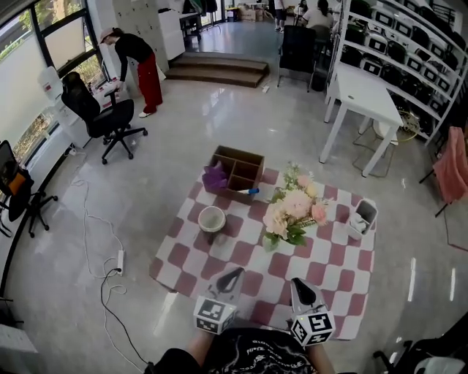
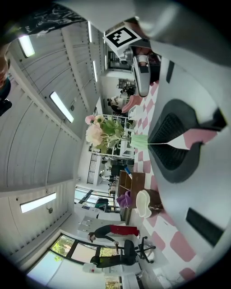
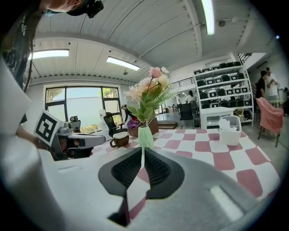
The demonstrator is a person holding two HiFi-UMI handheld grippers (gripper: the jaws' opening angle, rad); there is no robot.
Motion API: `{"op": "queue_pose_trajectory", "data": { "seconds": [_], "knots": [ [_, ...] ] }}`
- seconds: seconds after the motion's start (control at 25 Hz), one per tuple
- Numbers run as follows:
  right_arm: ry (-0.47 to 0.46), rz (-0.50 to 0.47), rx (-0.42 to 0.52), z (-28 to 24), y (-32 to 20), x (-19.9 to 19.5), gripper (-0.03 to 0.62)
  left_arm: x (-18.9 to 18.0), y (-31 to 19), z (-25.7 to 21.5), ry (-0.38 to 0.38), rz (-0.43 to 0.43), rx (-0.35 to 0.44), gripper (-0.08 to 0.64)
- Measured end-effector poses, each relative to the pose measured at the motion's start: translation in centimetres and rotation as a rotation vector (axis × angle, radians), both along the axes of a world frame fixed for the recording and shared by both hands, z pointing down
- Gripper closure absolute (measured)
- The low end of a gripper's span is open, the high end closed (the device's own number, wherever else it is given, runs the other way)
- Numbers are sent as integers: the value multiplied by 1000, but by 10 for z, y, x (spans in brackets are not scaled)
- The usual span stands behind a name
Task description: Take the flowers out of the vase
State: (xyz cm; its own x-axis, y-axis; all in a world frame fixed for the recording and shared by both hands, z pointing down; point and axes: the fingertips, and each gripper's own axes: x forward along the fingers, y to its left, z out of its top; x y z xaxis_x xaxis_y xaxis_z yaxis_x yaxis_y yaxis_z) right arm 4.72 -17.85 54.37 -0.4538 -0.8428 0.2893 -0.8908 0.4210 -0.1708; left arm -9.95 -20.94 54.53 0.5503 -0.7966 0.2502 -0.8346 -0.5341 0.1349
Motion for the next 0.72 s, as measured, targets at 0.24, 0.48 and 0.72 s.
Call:
{"op": "queue_pose_trajectory", "data": {
  "seconds": [0.24, 0.48, 0.72],
  "knots": [
    [-30, 50, 14, -6, -24, -11, 565, -9, -23, -1, -6, 71, -2, 548],
    [-84, 56, 0, -11, -49, -23, 413, -16, -37, -7, -17, 122, 2, 548],
    [-113, 69, 24, -19, -83, -33, 285, -25, -40, -6, -36, 157, -11, 548]
  ]
}}
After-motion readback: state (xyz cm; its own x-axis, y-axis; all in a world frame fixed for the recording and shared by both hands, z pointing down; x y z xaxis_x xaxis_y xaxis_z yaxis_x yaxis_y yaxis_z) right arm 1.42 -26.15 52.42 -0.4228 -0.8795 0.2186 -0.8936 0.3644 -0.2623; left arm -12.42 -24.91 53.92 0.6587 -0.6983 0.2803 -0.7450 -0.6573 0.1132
